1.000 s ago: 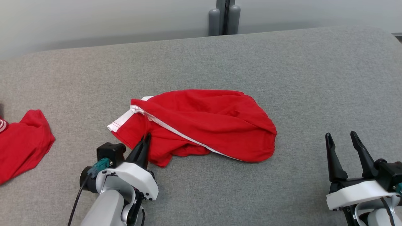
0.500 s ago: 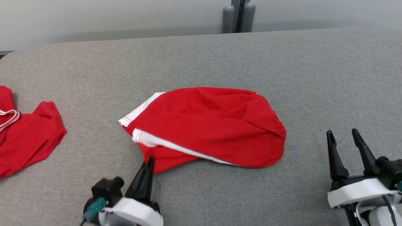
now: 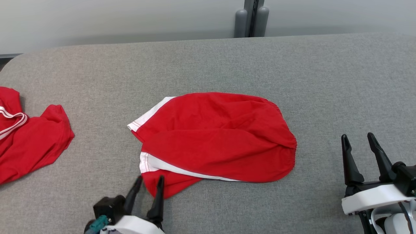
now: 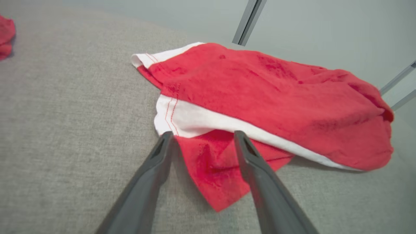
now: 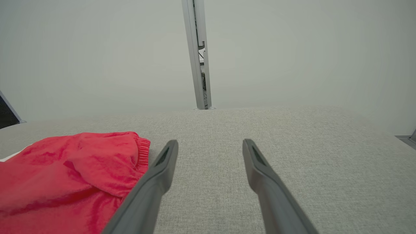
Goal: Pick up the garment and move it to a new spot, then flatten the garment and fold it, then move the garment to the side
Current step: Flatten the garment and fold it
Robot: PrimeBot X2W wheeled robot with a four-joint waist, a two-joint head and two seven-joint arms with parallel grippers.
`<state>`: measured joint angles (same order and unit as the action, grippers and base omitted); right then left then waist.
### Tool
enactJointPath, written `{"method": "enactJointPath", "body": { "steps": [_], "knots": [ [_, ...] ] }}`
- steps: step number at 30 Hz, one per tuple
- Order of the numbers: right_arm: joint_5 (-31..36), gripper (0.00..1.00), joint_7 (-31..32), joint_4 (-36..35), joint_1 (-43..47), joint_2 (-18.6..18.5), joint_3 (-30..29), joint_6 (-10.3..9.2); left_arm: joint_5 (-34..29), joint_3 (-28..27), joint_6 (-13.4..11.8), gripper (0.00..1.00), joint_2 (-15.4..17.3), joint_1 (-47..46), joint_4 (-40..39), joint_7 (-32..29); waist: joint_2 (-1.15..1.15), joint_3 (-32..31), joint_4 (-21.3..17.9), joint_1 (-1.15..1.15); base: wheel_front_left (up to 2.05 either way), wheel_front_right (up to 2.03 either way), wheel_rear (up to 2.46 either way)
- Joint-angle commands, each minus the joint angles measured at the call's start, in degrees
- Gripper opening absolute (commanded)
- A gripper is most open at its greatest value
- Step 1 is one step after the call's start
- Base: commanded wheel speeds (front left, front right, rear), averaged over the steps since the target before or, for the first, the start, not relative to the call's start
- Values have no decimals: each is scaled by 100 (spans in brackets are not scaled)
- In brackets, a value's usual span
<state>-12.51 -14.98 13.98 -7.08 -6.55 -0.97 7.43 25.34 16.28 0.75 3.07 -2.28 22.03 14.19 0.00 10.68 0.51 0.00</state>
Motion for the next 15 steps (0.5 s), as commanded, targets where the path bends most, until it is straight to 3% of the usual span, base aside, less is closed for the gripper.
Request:
{"method": "enactJointPath", "body": {
  "steps": [1, 10, 15],
  "knots": [
    [13, 100, -29, -19, -17, -42, -17, 12, -47, -82, -63, 100, 31, -144, -98, 61, 0, -15, 5, 0, 0, 0, 0],
    [92, 100, -29, -59, 86, 12, -41, 12, -937, -532, -532, 100, 287, -474, -1017, 104, 0, -120, 14, 0, 0, 0, 0],
    [109, 100, -28, -51, 133, 22, 4, 12, -1221, -699, -571, 100, 410, -528, -1158, 106, 0, -170, -18, 0, 0, 0, 0]
  ]
}}
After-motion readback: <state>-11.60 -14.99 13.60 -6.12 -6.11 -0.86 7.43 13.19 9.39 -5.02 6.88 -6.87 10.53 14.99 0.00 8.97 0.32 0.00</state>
